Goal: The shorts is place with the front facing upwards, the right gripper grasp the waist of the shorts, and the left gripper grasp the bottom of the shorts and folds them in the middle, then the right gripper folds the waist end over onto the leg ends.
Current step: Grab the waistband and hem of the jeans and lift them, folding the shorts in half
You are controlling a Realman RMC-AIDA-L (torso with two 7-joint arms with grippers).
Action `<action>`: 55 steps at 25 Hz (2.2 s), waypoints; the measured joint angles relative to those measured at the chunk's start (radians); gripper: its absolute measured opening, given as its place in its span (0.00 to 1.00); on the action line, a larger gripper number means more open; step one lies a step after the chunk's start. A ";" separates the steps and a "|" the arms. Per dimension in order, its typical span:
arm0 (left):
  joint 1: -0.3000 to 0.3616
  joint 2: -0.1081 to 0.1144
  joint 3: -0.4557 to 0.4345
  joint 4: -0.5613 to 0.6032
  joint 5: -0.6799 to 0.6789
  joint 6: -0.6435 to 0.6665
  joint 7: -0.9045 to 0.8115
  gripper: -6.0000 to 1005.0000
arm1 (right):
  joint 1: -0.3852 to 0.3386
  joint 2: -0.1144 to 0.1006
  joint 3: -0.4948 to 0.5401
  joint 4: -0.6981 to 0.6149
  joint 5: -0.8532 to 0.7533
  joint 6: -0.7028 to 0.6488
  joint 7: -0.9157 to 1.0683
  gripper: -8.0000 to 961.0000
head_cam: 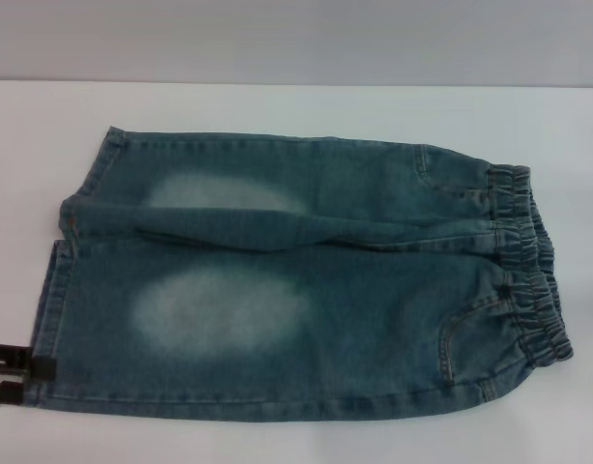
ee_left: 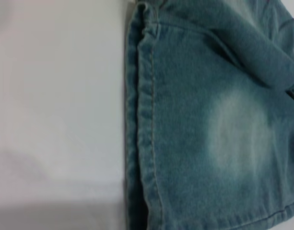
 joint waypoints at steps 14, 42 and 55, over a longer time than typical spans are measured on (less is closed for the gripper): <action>0.011 0.003 0.018 -0.005 0.005 -0.018 0.010 0.75 | 0.004 0.000 -0.005 0.004 -0.013 -0.003 -0.001 0.86; 0.001 -0.008 0.021 -0.005 0.029 -0.040 0.013 0.73 | 0.002 0.001 -0.005 0.006 -0.014 -0.011 0.005 0.86; -0.002 -0.003 0.021 0.001 0.050 -0.049 0.011 0.72 | 0.001 0.000 -0.005 0.003 -0.014 -0.011 0.003 0.86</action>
